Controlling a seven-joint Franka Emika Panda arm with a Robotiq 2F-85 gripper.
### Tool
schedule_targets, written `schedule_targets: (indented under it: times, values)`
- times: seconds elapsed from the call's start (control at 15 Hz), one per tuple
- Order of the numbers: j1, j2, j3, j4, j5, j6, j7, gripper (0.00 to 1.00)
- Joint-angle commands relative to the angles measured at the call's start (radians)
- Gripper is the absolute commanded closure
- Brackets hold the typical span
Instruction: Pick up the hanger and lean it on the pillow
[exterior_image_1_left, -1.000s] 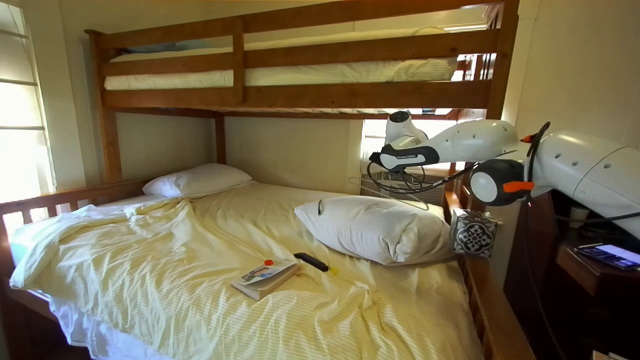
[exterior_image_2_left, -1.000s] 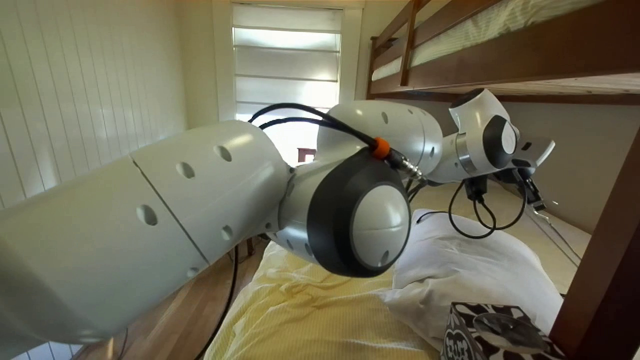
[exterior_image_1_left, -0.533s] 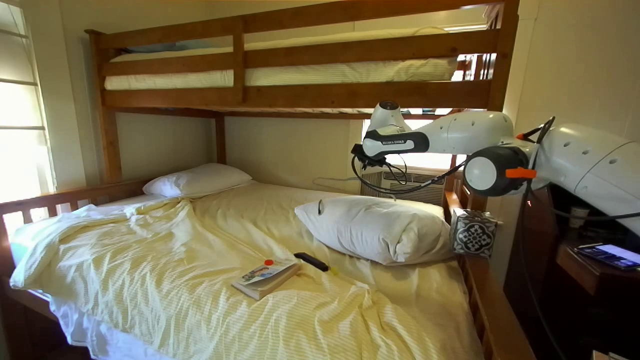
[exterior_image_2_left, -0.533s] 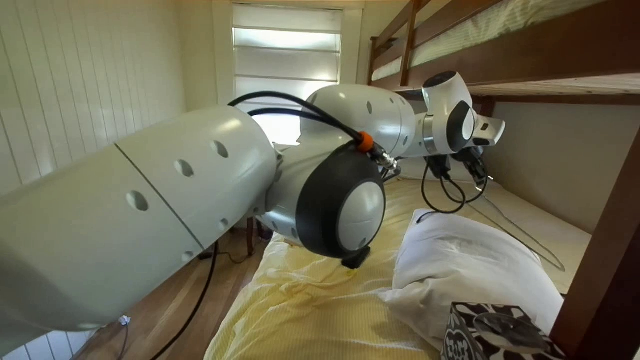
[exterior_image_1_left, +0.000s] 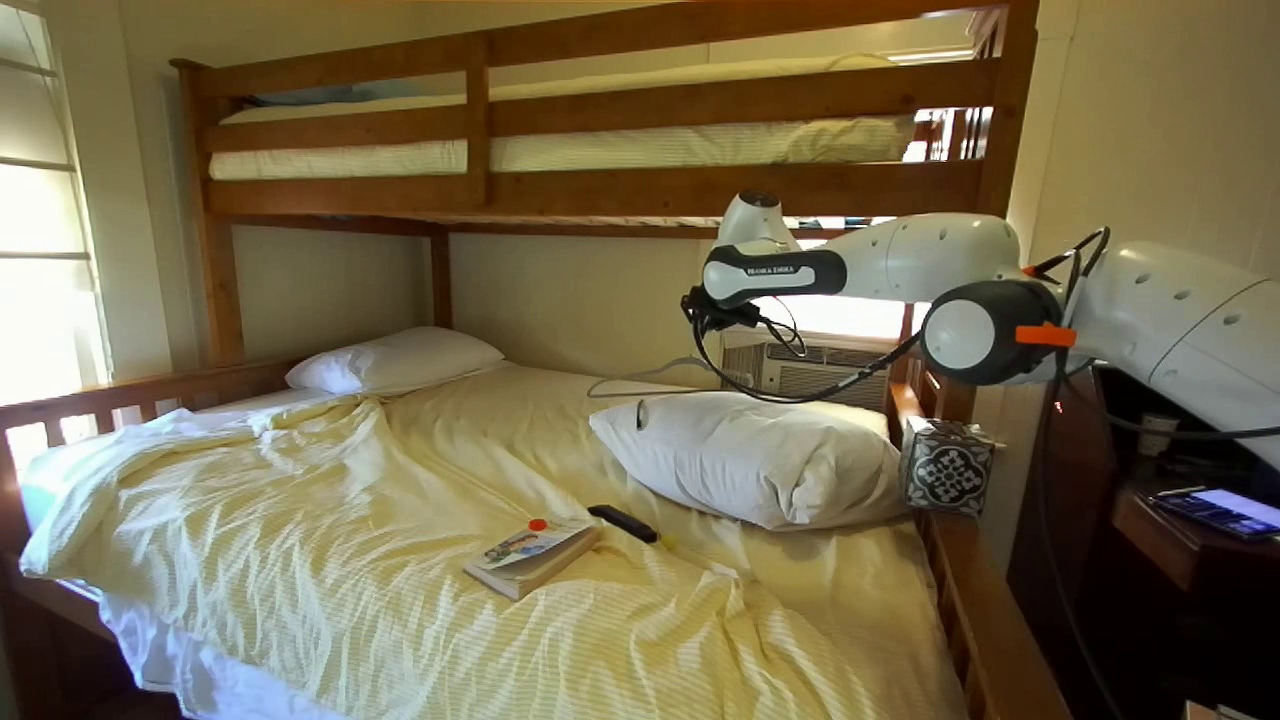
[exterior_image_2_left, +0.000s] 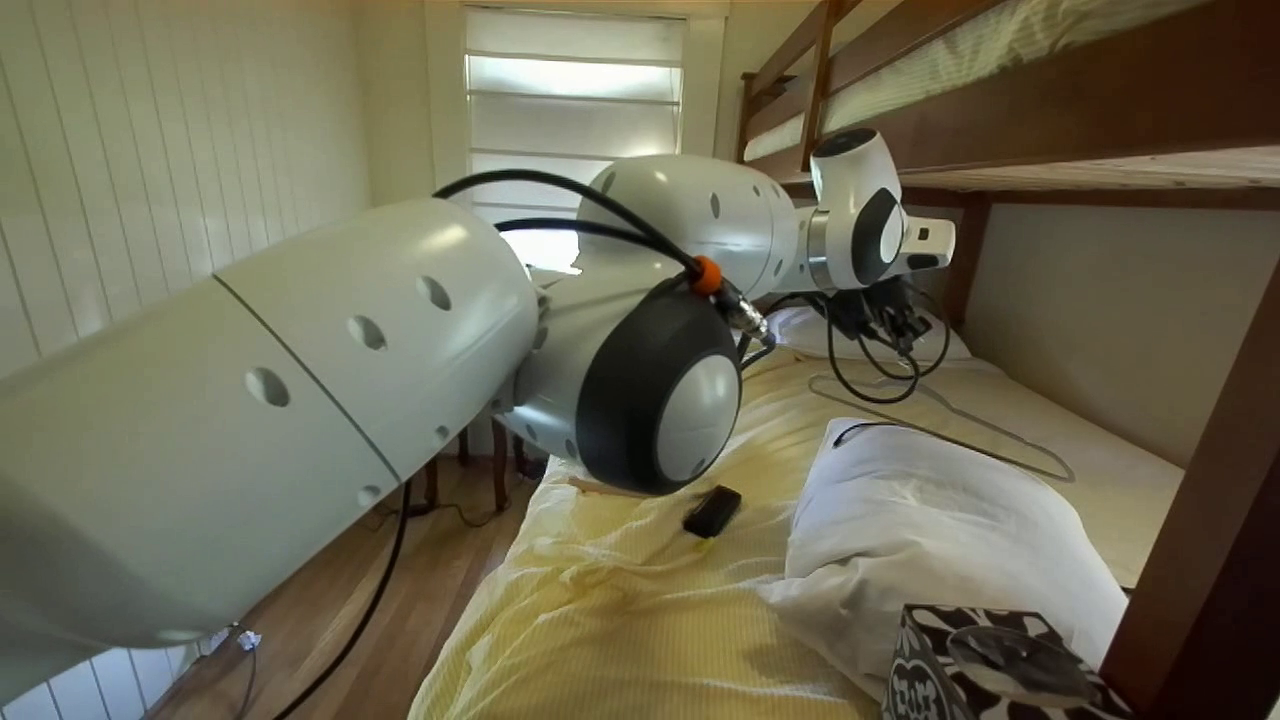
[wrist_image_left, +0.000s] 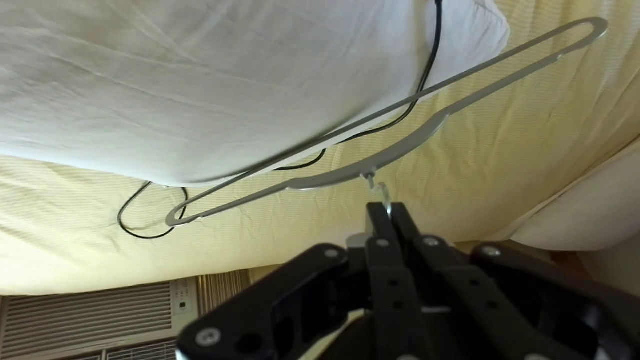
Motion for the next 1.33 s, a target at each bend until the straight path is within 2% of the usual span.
schedule_targets:
  times: [0.0,0.2,0.27,0.47,0.67,0.8,0.87,0.93,1.27]
  values:
    - [0.001,0.0,0.0,0.0,0.0,-0.002,-0.003,0.96]
    - [-0.001,-0.001,0.0,0.0,0.0,-0.003,-0.008,0.99]
    - [0.02,0.0,-0.018,0.002,-0.021,0.007,0.006,0.99]
    - [0.097,-0.013,-0.03,0.011,-0.067,0.07,-0.039,0.99]
    - [0.187,-0.028,-0.008,-0.004,-0.097,0.109,-0.111,0.99]
    - [0.257,-0.044,-0.013,-0.015,-0.121,0.094,-0.144,0.99]
    - [0.291,-0.041,-0.055,-0.004,-0.155,0.088,-0.098,0.99]
    - [0.325,-0.03,-0.135,0.023,-0.219,0.089,0.001,0.99]
    - [0.43,-0.045,-0.329,0.068,-0.366,-0.04,0.184,0.99]
